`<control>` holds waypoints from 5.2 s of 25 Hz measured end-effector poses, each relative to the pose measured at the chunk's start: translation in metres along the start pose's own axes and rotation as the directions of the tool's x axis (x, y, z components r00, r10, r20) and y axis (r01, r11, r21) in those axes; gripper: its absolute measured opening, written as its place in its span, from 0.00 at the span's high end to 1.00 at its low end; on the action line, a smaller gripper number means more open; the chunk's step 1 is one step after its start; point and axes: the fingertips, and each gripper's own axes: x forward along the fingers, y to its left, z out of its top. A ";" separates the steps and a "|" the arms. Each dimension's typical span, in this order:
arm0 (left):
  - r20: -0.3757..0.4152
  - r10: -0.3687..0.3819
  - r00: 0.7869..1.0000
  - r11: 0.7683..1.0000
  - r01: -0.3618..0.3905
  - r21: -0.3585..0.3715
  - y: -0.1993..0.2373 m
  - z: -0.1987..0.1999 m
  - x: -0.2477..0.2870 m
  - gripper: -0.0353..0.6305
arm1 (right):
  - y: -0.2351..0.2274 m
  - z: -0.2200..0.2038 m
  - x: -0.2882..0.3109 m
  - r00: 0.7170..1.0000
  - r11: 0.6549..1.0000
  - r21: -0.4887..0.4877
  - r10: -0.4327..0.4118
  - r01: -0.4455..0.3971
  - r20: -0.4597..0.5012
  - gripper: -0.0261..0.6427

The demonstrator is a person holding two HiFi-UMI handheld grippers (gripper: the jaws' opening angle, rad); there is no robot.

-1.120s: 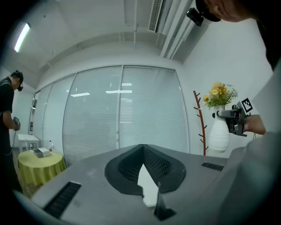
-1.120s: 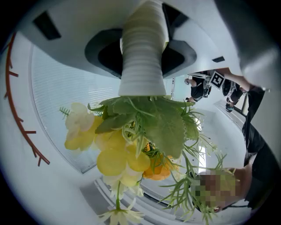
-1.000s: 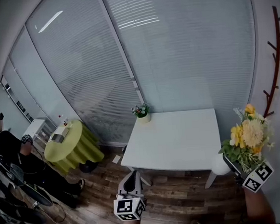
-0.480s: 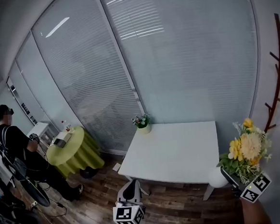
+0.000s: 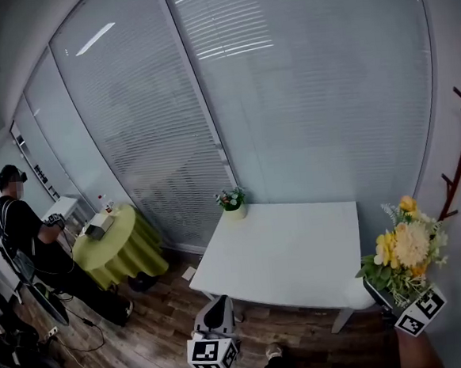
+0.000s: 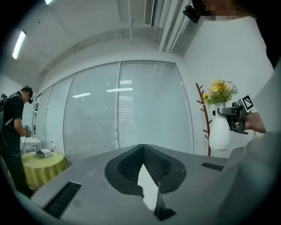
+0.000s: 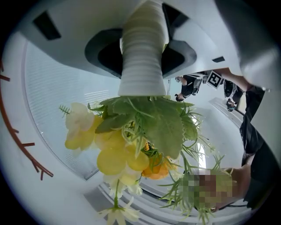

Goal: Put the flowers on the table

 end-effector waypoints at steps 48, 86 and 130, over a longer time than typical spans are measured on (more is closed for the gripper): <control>-0.002 -0.340 0.940 0.940 0.340 0.004 0.169 -0.048 0.347 0.95 | -0.104 -0.068 0.287 0.953 0.959 -0.051 -0.284 0.280 -0.103 0.58; -0.093 -0.323 0.942 0.946 0.317 -0.075 0.135 -0.064 0.382 0.95 | -0.155 -0.137 0.325 0.958 0.976 -0.019 -0.215 0.215 -0.189 0.58; -0.227 -0.272 0.935 0.962 0.260 -0.083 0.145 -0.166 0.475 0.95 | -0.238 -0.302 0.377 0.934 0.979 -0.008 -0.195 0.202 -0.298 0.58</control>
